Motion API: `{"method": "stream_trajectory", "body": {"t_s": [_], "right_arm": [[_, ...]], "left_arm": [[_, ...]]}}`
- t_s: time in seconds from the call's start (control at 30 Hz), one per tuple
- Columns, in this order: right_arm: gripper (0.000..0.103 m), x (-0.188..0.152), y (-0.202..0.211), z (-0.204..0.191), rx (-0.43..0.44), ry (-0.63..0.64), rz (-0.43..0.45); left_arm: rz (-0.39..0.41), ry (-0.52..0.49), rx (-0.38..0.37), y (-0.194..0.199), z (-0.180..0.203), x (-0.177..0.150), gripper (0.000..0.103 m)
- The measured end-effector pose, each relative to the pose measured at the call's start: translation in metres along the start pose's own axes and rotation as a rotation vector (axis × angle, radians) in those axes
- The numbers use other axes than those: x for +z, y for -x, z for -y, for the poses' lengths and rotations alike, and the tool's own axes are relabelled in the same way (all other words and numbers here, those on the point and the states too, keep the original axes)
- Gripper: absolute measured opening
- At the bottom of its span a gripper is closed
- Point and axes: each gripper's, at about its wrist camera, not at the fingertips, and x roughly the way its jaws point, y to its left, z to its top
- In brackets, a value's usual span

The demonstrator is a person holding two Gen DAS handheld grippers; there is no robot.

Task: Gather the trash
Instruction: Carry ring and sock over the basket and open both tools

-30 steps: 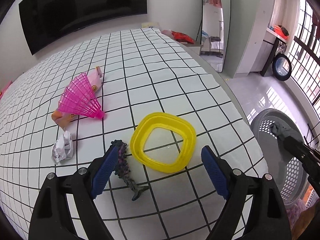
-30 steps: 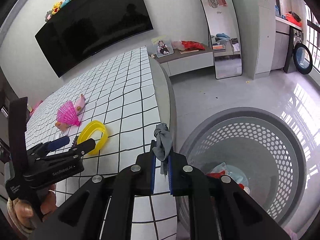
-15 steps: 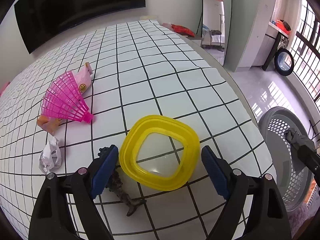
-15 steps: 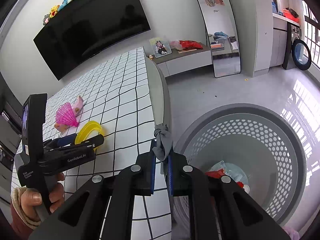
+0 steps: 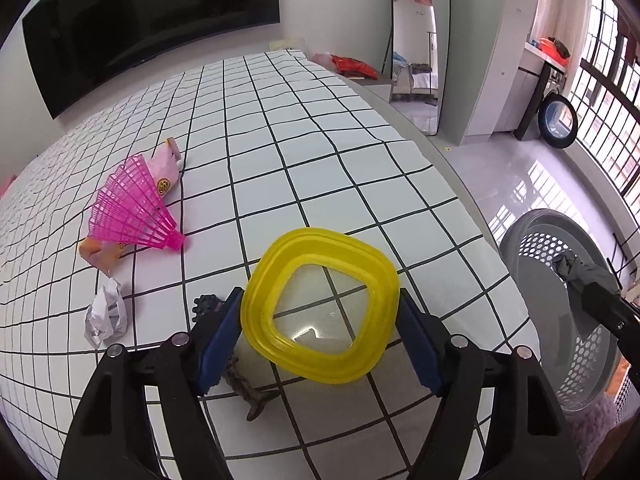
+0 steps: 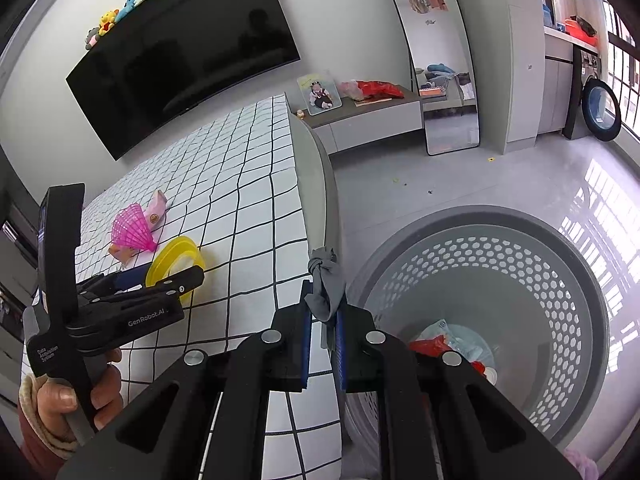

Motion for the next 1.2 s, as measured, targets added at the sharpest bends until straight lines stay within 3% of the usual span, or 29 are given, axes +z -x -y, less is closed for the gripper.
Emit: {"method": "stream_trajectory", "body": {"t_s": [0.3,0.6,0.9,1.2], "right_arm": [[0.01,-0.009,0.019,0.001,-0.026,-0.007,0.019],[0.01,-0.027,0.052,0.023,-0.083,-0.043,0.044],[0.01,-0.039,0.076,0.072,-0.153,-0.098,0.06],[0.01,-0.052,0.07,0.124,-0.185,-0.157,0.013]], "left_arm": [[0.061,-0.029,-0.035,0.043,0.019,-0.017,0.072],[0.108,-0.108,-0.126,0.077,0.071,-0.034,0.072],[0.093,-0.18,-0.18,0.08,0.128,-0.041,0.072],[0.033,-0.23,-0.211,0.057,0.178,-0.048,0.072]]}}
